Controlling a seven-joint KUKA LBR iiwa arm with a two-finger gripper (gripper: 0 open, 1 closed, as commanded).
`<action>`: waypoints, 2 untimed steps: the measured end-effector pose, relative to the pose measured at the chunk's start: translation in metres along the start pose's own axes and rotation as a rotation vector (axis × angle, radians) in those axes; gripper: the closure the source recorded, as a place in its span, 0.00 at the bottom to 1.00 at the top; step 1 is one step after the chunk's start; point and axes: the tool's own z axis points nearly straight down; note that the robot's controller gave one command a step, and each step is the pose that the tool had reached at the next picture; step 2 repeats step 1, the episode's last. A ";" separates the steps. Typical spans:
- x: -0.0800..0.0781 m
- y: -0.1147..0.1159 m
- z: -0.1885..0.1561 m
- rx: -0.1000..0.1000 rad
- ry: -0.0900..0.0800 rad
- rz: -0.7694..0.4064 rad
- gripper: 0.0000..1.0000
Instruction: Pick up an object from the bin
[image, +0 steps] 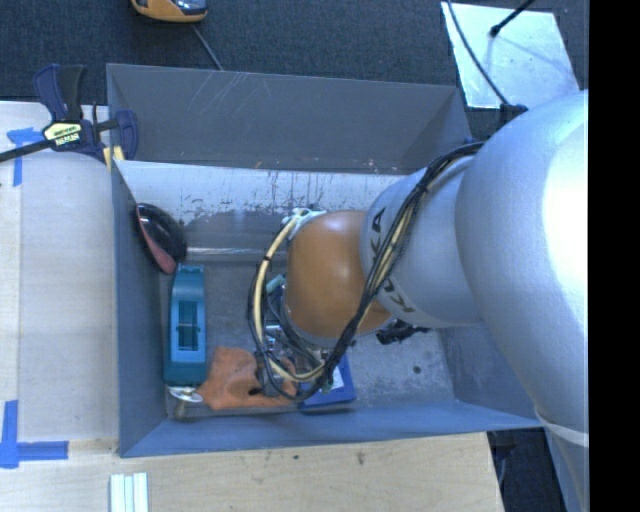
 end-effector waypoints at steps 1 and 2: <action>-0.011 -0.021 -0.149 0.000 -0.002 -0.034 1.00; -0.011 -0.021 -0.149 0.000 -0.002 -0.034 1.00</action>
Offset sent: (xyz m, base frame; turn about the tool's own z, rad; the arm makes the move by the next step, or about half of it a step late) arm 0.0000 0.0000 0.0000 0.0000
